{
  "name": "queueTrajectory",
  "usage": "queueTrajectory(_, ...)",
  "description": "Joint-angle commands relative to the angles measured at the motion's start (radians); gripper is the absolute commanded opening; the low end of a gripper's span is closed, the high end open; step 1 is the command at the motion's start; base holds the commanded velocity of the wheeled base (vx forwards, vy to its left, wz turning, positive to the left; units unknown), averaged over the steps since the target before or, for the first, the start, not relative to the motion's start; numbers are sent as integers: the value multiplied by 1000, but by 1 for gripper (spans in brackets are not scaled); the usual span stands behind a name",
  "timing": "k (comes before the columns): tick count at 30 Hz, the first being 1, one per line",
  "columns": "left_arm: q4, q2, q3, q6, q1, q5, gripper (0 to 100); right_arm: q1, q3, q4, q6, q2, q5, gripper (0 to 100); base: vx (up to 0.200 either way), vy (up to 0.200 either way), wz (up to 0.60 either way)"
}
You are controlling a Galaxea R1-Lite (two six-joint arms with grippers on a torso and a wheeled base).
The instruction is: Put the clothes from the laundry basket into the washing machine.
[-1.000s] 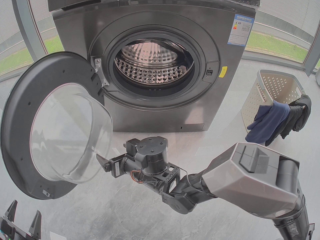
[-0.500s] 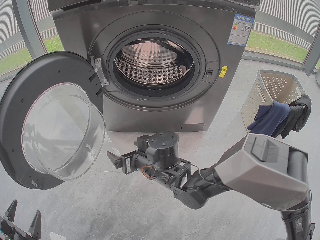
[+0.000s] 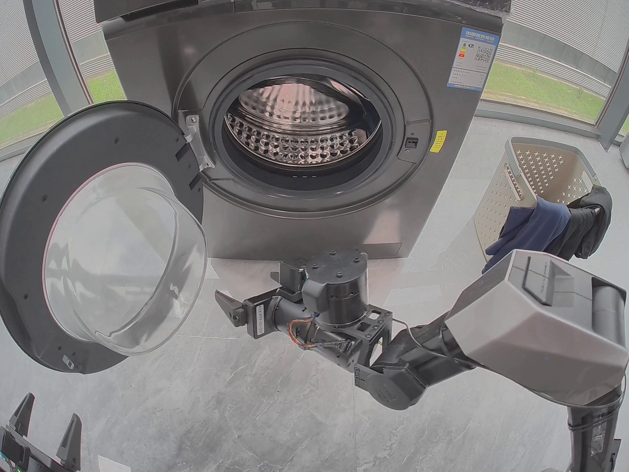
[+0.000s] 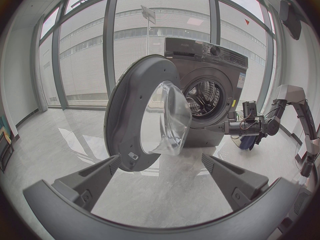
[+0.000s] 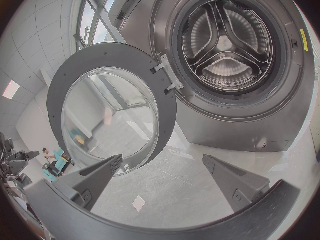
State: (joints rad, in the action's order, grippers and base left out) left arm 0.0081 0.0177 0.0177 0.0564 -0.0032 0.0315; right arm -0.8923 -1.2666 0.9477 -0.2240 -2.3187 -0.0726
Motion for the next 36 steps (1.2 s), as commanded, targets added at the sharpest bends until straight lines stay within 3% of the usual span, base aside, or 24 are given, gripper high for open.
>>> queueTrajectory(1, 0, -18, -15, 0, 0, 1, 100, -40, -116, -9, 0, -108, 0, 100, 0, 0, 0)
queueTrajectory(8, 0, -18, -15, 0, 0, 1, 100, -51, -280, -40, -5, -205, -12, 100, 0, 0, 0)
queueTrajectory(12, 0, -18, -15, 0, 0, 1, 100, -51, -372, -41, -6, -237, -41, 100, 0, 0, 0)
queueTrajectory(26, 0, -18, -15, 0, 0, 1, 100, -51, -416, -53, -11, -243, -70, 100, 0, 0, 0)
queueTrajectory(32, 1, -18, -15, 0, 0, 1, 100, -76, -517, -76, -11, -329, -72, 100, 0, 0, 0)
queueTrajectory(36, 0, -18, -15, 0, 0, 1, 100, -74, -522, -89, -12, -324, -73, 100, 0, 0, 0)
